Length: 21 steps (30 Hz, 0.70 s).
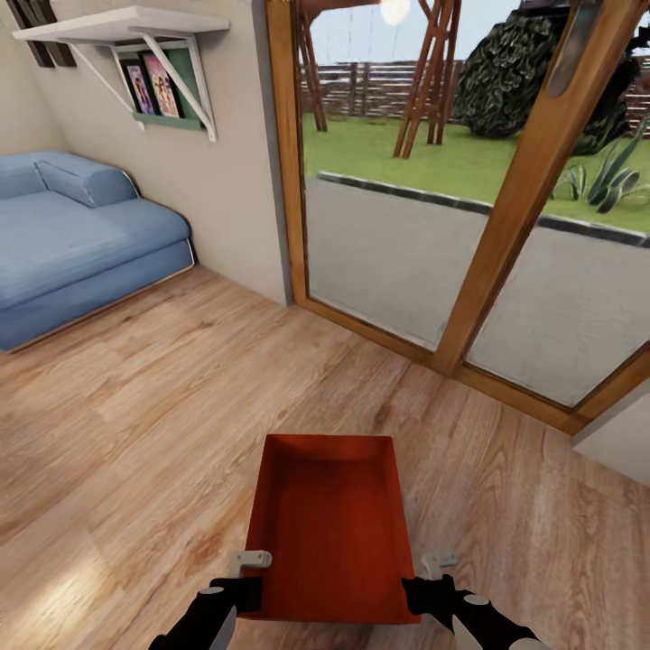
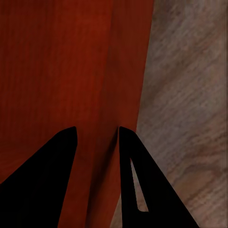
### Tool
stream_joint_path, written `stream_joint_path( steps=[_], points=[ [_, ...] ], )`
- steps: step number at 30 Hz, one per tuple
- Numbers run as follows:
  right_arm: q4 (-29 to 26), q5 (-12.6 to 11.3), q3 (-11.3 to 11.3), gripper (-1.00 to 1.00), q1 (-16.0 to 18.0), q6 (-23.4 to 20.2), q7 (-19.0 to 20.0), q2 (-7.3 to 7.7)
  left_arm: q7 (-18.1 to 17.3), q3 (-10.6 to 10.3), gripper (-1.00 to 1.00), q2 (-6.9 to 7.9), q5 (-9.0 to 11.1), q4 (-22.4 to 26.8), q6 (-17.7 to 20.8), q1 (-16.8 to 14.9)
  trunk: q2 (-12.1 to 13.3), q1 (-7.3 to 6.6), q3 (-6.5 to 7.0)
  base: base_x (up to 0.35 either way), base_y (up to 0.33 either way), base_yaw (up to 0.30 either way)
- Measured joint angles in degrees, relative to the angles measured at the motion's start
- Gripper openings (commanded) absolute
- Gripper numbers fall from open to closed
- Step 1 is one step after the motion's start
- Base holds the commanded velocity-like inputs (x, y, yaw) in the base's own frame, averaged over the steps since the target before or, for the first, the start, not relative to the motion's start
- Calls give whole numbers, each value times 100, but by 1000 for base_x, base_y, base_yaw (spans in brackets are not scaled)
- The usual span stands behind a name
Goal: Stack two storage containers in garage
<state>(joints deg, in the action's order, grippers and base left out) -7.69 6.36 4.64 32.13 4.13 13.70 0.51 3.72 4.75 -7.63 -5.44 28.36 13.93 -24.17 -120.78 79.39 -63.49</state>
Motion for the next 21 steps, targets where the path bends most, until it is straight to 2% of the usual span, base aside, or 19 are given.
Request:
stream_joint_path(
  steps=[21],
  points=[
    [-4,-4,-6,-100,0,-5,-4,-2,-1,-1,-100,3,6,-8,-9,-1,842,-461,377,0,0,0]
  ],
)
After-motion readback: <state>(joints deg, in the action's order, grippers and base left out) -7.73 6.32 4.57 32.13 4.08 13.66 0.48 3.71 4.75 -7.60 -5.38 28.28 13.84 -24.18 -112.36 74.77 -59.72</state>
